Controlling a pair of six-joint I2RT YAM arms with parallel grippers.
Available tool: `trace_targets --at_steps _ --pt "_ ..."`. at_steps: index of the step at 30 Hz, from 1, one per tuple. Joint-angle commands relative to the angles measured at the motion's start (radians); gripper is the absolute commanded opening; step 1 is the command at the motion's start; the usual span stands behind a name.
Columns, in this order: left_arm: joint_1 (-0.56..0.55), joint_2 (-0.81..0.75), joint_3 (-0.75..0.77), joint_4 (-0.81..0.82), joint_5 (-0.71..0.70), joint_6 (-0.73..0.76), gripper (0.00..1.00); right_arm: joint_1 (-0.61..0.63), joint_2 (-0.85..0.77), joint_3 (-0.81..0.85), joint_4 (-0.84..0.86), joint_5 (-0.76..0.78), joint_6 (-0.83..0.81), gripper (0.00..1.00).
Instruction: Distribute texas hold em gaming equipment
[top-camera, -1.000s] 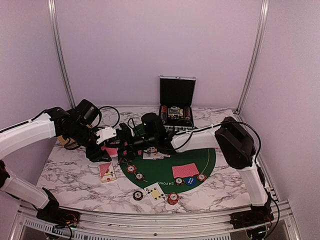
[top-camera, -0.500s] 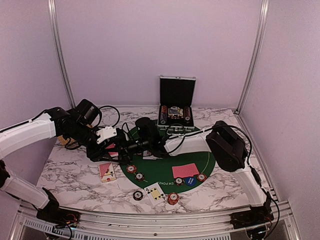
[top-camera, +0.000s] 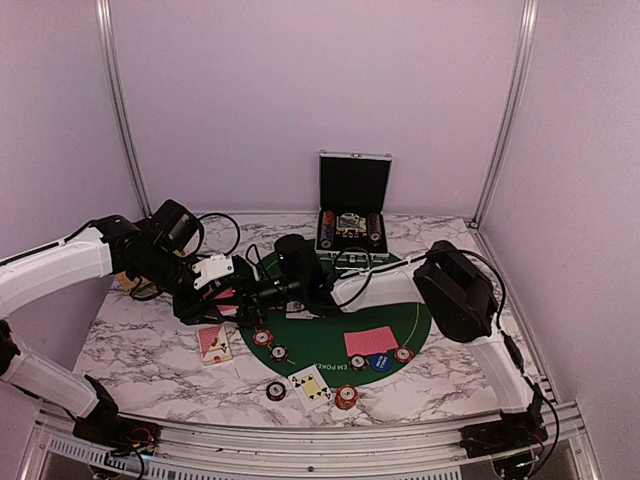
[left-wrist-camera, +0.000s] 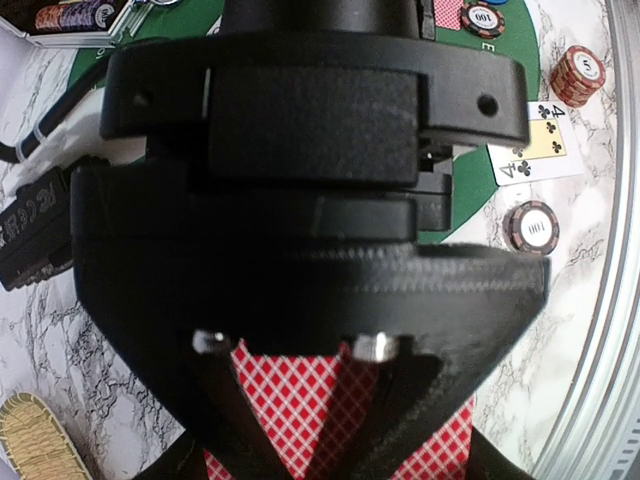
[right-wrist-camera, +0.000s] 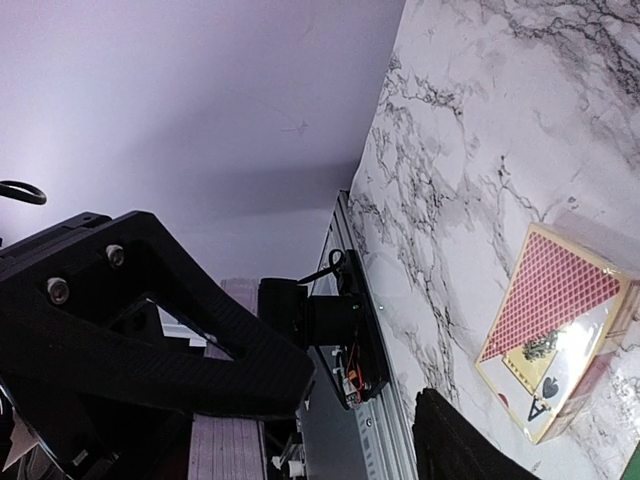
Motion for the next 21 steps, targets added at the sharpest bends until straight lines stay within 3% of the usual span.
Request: trace_targets --at_steps 1,9,21 --pt "0.001 -0.030 0.006 0.024 0.020 -0.001 0.00 -0.019 -0.036 -0.049 -0.008 -0.002 0.013 0.65" --pt "0.001 -0.048 -0.009 0.024 0.022 0.006 0.00 -0.023 -0.057 -0.073 0.001 0.002 0.017 0.63" --pt "0.001 -0.053 -0.028 0.024 0.016 0.012 0.00 -0.031 -0.080 -0.107 0.022 -0.013 0.018 0.48"
